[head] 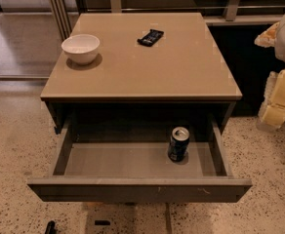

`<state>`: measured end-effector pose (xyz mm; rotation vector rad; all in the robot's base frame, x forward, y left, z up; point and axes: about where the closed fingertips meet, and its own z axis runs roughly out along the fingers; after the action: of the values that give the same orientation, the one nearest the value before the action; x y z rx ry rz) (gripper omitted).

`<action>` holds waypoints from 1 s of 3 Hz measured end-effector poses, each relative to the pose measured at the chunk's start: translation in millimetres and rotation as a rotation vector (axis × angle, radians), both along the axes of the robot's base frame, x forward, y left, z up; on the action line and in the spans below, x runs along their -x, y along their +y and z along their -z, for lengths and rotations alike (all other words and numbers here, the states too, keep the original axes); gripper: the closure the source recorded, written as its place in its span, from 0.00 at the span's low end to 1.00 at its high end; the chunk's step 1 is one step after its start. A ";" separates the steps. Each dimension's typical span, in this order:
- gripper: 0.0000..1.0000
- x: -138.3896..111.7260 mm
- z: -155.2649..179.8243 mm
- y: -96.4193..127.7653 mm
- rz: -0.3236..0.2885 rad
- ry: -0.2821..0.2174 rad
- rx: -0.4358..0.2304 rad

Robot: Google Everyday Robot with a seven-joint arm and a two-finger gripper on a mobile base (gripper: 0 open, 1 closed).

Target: Pick pepsi can from top drawer and place on counter

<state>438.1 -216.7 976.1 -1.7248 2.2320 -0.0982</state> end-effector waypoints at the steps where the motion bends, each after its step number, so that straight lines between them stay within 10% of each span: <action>1: 0.02 -0.6 1.0 0.5 -0.001 -0.004 -0.005; 3: 0.48 -7.1 47.1 14.4 -0.006 0.000 -0.123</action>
Offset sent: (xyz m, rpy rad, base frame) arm 0.0049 0.0028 -0.0157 0.0447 -0.0108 0.0110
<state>445.3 -202.3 929.0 -1.6665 2.1837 0.0393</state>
